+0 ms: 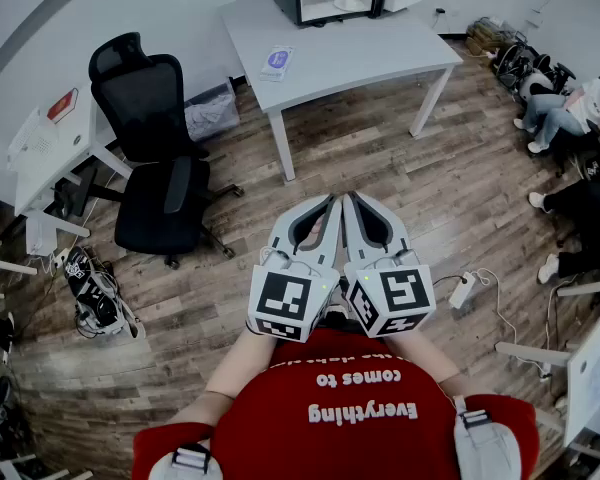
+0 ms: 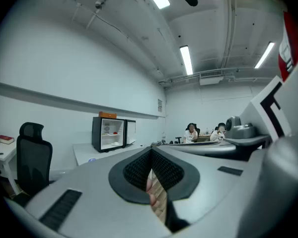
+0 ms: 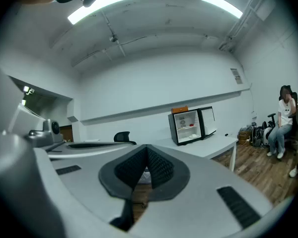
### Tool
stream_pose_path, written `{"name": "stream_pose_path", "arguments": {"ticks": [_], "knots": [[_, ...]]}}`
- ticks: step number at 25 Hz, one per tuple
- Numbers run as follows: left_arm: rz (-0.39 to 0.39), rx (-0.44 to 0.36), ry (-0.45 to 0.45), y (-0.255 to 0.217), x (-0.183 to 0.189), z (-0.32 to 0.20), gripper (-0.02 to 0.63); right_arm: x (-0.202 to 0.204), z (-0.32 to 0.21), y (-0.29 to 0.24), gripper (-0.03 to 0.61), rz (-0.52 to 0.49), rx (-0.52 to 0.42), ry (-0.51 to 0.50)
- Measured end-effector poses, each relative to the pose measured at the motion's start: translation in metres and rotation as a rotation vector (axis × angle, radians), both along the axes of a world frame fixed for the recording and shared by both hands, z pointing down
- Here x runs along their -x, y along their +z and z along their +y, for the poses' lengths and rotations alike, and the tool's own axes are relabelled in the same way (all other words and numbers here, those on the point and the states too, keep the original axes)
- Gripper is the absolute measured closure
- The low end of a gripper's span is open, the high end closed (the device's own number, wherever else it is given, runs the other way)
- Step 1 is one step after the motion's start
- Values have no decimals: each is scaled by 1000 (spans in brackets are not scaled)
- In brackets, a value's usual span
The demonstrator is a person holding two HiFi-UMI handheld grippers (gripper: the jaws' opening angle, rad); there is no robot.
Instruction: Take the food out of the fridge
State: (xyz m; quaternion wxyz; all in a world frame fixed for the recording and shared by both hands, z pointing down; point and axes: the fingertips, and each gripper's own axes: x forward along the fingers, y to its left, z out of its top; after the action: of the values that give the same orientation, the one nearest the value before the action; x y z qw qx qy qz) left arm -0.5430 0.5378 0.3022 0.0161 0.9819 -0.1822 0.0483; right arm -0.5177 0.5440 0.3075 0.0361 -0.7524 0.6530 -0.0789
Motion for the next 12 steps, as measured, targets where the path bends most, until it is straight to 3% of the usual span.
{"name": "stream_pose_path", "arguments": {"ticks": [12], "knots": [[1, -29, -28, 3, -31, -2, 612, -30, -3, 5, 568, 3, -4, -28]]}}
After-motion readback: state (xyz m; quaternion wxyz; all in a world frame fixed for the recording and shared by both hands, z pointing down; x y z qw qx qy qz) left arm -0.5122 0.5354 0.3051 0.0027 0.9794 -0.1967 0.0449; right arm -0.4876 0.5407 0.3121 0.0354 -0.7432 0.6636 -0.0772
